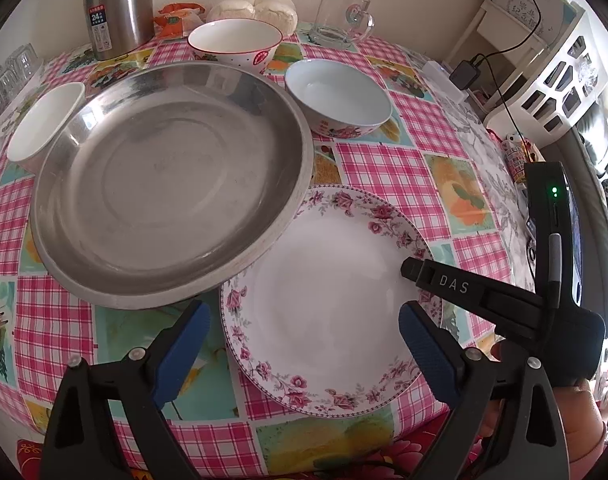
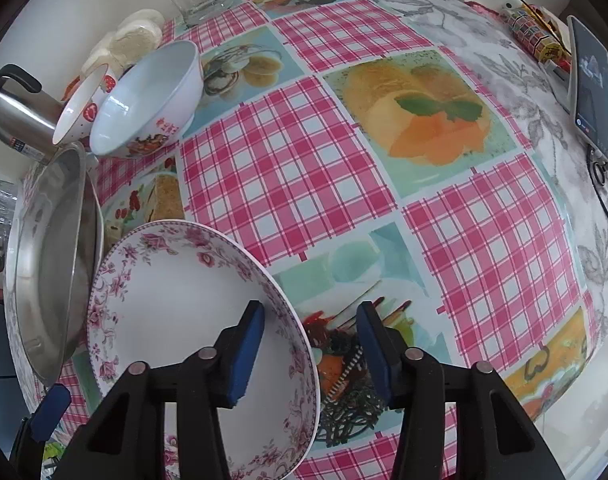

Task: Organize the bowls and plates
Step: 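Close the right tool on the floral plate rim while the left tool grips it too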

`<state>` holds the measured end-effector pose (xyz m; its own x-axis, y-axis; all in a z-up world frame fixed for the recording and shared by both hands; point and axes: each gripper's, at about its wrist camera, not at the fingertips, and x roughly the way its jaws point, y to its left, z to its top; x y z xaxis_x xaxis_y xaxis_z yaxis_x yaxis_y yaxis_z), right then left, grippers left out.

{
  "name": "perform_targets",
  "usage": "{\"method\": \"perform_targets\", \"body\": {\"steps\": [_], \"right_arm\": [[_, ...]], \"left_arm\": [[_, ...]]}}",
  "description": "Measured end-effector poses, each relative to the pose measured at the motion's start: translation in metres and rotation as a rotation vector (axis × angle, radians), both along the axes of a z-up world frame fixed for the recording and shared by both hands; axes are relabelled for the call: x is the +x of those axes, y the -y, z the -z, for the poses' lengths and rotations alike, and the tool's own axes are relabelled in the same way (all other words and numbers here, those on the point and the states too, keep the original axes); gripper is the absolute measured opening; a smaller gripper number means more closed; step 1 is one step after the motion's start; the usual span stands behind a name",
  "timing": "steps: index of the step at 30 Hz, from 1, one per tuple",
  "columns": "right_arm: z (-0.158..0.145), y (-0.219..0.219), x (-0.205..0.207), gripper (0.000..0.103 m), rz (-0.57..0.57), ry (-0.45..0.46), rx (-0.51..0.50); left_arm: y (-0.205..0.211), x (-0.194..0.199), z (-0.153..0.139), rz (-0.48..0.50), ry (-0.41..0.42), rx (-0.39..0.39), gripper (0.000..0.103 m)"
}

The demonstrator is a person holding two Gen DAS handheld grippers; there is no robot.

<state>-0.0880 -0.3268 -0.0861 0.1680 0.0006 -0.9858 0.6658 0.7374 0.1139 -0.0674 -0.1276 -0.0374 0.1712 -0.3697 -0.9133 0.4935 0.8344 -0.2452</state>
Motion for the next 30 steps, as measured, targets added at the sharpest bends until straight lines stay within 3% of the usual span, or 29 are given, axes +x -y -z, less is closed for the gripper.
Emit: {"method": "perform_targets", "body": {"steps": [2,12,15,17,22,30], "right_arm": [[-0.001,0.002,0.0,0.05,0.003,0.001,-0.004],[-0.007,0.011,-0.007,0.05,0.046,-0.015,-0.044],[-0.008,0.012,-0.009,0.05,0.047,-0.013,-0.044],[-0.008,0.011,-0.009,0.05,0.047,-0.011,-0.039],[-0.007,0.011,-0.009,0.05,0.049,-0.001,-0.021],[-0.002,0.01,-0.005,0.05,0.036,0.007,-0.018]], "left_arm": [[0.0,-0.001,0.003,0.006,-0.016,-0.004,0.085],[-0.002,0.007,0.029,-0.028,-0.116,0.029,0.073],[-0.004,0.011,0.039,-0.057,-0.157,0.03,0.057],[-0.006,0.015,0.045,-0.08,-0.183,0.028,0.055],[-0.007,0.02,0.053,-0.097,-0.205,0.036,0.038],[-0.002,0.026,0.06,-0.111,-0.202,0.039,0.031]]}}
